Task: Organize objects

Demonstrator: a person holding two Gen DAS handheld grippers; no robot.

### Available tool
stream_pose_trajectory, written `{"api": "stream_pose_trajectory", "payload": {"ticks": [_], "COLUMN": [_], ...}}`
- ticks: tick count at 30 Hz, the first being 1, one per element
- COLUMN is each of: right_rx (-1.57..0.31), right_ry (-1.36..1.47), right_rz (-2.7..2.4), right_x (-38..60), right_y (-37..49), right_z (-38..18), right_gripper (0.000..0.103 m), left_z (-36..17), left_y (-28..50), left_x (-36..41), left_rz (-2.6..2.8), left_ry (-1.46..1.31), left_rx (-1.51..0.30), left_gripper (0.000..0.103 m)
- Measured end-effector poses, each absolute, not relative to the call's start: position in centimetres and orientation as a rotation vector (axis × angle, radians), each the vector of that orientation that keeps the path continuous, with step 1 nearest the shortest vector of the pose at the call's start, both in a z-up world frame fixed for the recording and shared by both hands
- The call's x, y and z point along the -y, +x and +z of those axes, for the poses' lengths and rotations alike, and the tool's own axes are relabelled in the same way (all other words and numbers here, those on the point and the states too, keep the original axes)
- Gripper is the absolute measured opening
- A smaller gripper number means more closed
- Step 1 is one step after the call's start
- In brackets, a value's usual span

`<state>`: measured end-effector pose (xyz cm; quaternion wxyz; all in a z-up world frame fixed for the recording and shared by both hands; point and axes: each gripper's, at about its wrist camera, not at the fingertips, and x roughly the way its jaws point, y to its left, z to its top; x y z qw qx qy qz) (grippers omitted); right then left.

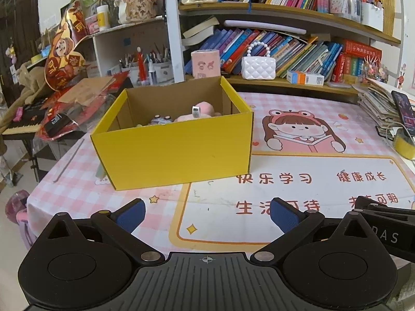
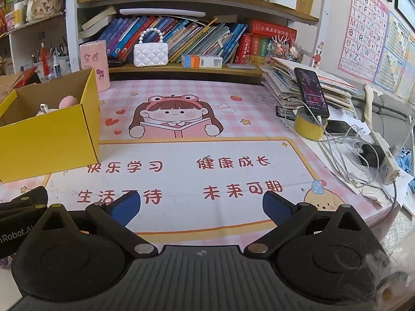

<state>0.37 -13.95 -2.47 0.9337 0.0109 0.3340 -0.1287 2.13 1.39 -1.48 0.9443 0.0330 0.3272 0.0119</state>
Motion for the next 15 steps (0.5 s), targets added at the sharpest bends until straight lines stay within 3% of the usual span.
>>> {"api": "stream_pose_trajectory", "payload": {"ticks": [15], "right_rx": [-0.696], "right_ry": [0.009], "right_rz": [-0.262], "right_x": [14.09], "right_y": [0.77], "right_z": [-2.92], "right_gripper": [0.101], "left_z": [-1.72], "left_y": [2.56], "left_x": [-1.37], "left_rz": [0.036], "left_ry": [0.081], "left_rx": [-0.677], "left_gripper": [0.103]}}
